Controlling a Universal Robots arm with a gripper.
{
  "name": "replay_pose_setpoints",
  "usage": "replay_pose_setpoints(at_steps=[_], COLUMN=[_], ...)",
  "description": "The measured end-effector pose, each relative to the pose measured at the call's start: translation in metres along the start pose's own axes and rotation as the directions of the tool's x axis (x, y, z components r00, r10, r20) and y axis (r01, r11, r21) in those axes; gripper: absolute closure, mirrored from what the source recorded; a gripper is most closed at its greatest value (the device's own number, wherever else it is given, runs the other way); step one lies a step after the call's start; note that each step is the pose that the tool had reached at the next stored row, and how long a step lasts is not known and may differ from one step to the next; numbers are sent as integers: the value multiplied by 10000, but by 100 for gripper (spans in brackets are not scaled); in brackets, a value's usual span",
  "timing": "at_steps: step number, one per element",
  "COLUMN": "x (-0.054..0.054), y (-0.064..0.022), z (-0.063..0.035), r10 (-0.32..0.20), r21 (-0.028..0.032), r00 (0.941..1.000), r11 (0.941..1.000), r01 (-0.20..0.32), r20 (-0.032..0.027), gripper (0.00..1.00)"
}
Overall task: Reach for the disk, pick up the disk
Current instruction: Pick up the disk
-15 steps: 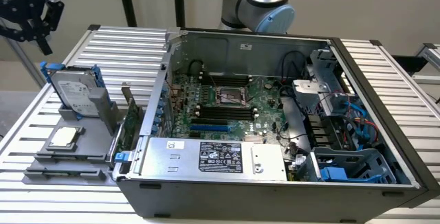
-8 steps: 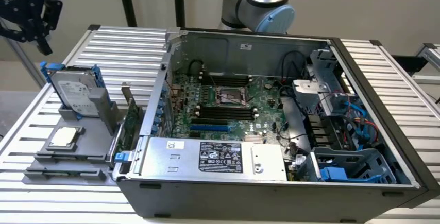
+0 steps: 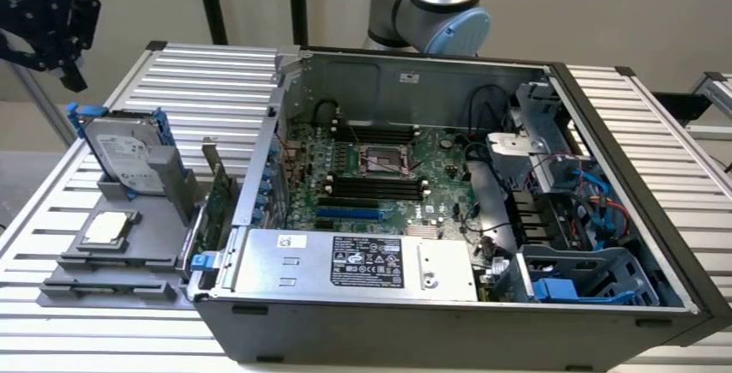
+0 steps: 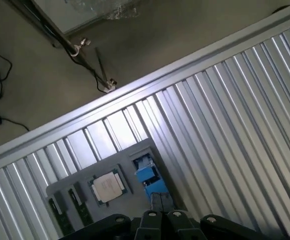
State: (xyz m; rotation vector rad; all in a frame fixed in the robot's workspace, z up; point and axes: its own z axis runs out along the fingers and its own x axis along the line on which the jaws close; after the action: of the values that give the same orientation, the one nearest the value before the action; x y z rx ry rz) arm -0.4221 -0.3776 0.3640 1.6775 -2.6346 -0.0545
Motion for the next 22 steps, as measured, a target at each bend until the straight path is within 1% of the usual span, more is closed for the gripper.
replay_pose_setpoints(at_steps=[3, 6, 9, 11, 13, 17, 18, 22], x=[0, 0, 0, -1, 0, 0, 0, -2], y=[0, 0, 0, 0, 0, 0, -1, -3], z=[0, 0, -1, -2, 0, 3, 4, 22], r10=[-475, -944, -1452, -1766, -2086, -2766, -2937, -3540], r21=[2, 12, 47, 90, 146, 242, 248, 239], r00=[9989, 9955, 9894, 9843, 9780, 9610, 9559, 9352], r11=[9989, 9955, 9894, 9842, 9779, 9607, 9556, 9349], r01=[475, 944, 1452, 1766, 2086, 2766, 2937, 3540], r20=[-15, -29, -35, -35, -32, -36, -41, -64], gripper=[89, 89, 89, 89, 89, 89, 89, 89])
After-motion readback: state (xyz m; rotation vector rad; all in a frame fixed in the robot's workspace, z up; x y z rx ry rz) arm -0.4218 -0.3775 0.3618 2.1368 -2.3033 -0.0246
